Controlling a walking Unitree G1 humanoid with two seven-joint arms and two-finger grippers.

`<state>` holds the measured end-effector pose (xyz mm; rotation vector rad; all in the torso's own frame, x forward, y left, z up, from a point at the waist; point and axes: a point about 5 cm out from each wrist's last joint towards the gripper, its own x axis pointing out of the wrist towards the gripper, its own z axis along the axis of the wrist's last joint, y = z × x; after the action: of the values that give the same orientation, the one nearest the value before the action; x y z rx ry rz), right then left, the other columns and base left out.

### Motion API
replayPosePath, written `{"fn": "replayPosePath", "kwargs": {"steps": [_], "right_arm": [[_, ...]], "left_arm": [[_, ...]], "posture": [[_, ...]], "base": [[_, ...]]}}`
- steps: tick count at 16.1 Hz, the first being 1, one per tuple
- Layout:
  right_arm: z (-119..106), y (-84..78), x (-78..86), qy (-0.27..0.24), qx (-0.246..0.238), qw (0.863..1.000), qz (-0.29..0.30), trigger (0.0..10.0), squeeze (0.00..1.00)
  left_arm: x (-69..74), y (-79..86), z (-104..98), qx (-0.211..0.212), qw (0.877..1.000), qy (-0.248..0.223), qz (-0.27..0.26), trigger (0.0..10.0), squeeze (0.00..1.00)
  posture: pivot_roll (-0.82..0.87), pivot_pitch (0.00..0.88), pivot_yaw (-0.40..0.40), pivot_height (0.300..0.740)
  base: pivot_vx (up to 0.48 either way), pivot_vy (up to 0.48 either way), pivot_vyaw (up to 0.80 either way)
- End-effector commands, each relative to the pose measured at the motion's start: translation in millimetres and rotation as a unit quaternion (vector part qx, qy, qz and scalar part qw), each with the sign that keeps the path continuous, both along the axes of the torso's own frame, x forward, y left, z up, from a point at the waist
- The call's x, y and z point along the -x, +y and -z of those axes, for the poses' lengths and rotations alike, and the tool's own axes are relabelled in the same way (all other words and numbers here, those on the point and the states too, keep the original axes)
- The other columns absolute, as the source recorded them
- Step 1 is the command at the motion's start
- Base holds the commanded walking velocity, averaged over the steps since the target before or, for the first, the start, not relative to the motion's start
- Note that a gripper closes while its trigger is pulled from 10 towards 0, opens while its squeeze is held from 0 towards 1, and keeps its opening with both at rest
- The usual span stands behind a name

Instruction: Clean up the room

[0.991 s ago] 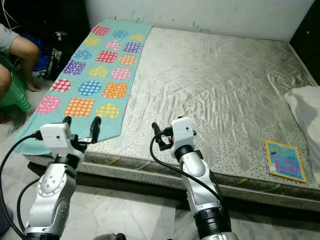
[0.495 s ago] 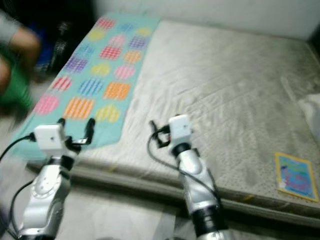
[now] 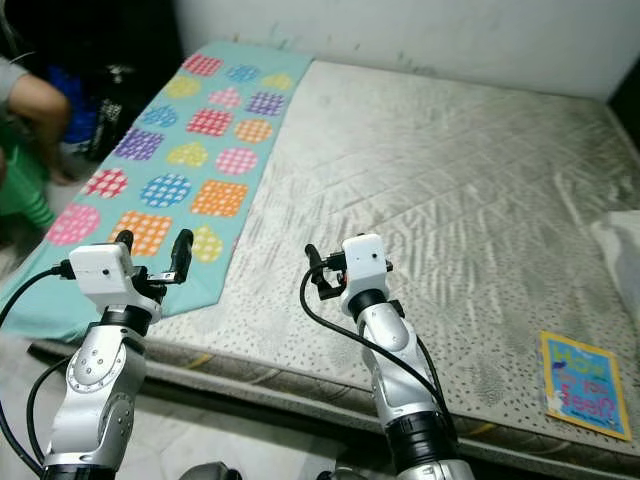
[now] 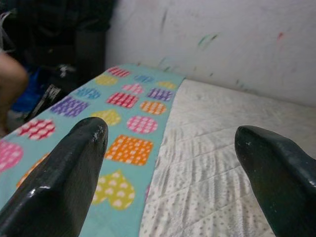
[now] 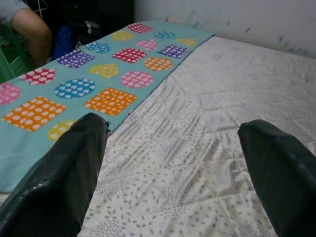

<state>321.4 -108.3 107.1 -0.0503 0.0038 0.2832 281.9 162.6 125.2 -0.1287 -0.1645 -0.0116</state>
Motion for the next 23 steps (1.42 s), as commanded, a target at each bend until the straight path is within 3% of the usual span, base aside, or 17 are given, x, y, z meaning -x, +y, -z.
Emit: {"fn": "replayPosePath", "kwargs": {"steps": [1,6,17,23], "right_arm": [[1.8,-5.0,-2.1,0.01,0.001,1.0,0.012,10.0,0.0],[2.1,-6.1,-2.6,0.01,0.0,1.0,0.016,10.0,0.0],[3.6,-5.6,-2.5,0.013,0.0,1.0,0.014,10.0,0.0],[4.5,-5.9,-3.0,0.016,0.0,1.0,0.012,10.0,0.0]], "left_arm": [[-1.1,-2.6,0.9,0.003,1.0,0.006,0.003,10.0,0.0],[-1.8,-4.4,0.5,0.005,1.0,0.005,0.012,10.0,0.0],[-1.0,-2.4,-0.3,0.007,1.0,0.003,0.004,10.0,0.0],[2.8,-11.8,-7.1,0.0,0.998,-0.027,0.051,10.0,0.0]], "posture": [[0.08,0.114,-0.023,0.74],[0.08,0.114,-0.023,0.74],[0.08,0.12,-0.023,0.74],[0.08,0.12,-0.024,0.74]], "base": [[0.0,0.0,-0.8],[0.0,0.274,-0.77],[0.0,0.48,0.0],[0.051,0.0,0.0]]}}
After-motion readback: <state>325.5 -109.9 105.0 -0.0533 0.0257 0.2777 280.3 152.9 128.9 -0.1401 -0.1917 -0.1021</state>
